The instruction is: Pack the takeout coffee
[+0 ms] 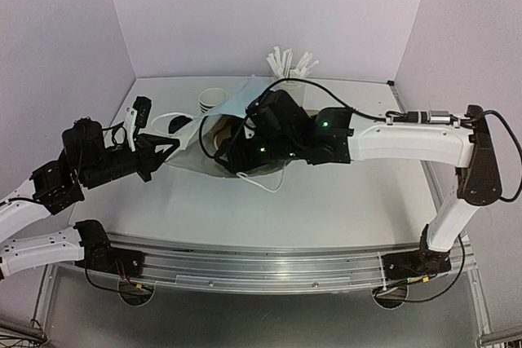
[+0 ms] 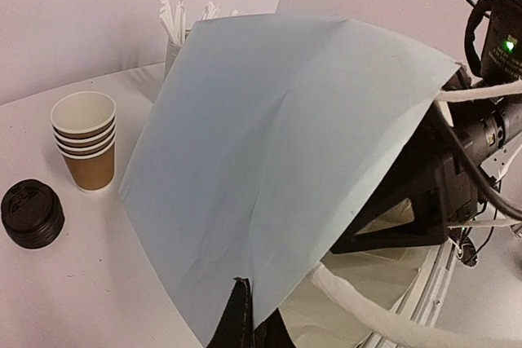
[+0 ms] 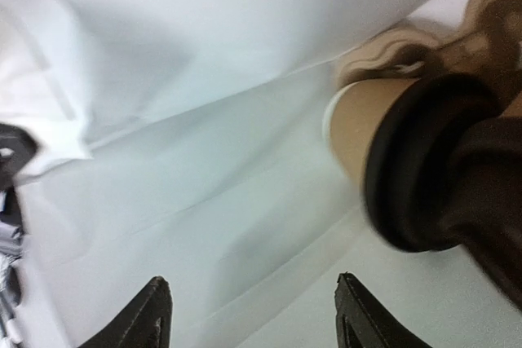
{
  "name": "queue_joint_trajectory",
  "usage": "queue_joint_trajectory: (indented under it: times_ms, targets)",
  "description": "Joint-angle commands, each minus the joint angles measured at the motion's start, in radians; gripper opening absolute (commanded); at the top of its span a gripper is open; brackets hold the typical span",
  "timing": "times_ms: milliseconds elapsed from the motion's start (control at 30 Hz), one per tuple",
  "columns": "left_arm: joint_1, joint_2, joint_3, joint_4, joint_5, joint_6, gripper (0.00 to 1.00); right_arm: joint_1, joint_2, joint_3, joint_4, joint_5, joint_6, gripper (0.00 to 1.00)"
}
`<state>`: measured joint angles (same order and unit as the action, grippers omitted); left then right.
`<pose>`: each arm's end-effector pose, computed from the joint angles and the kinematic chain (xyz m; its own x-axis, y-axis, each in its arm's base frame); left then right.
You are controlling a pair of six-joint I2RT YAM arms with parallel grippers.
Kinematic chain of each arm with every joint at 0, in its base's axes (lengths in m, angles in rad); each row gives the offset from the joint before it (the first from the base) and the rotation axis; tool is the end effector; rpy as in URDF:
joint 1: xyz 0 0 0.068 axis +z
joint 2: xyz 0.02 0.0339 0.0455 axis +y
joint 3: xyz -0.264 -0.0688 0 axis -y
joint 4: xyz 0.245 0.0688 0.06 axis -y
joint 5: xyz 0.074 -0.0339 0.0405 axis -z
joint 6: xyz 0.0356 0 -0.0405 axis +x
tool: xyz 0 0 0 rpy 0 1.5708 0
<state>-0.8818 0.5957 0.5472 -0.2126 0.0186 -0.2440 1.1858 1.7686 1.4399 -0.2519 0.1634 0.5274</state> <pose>0.0980 -0.1200 0.2814 -0.3485 0.0431 -0.9363 0.7203 0.6515 -0.2381 0.1610 0.3819 0.2902 -0.6125 -0.1894 -0.7674 -0.6424 0.6850 0.3437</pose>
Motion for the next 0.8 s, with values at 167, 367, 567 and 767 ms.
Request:
queue_joint_trajectory:
  times_ms: [167,367,567,767]
  targets:
    - [0.006,-0.005,-0.009,-0.059,-0.03,-0.015,0.0,-0.032,-0.063,0.026,0.03,-0.059,0.035,0.67]
    - [0.022,-0.004,0.01,-0.062,-0.039,-0.034,0.0,0.028,0.098,0.178,-0.182,0.131,0.007,0.62]
    - [0.064,-0.004,0.038,-0.072,-0.022,-0.088,0.0,0.068,0.173,0.204,-0.29,0.117,-0.006,0.62]
    - [0.066,0.017,0.051,-0.032,0.02,-0.099,0.0,0.179,0.294,0.357,-0.427,0.23,-0.215,0.65]
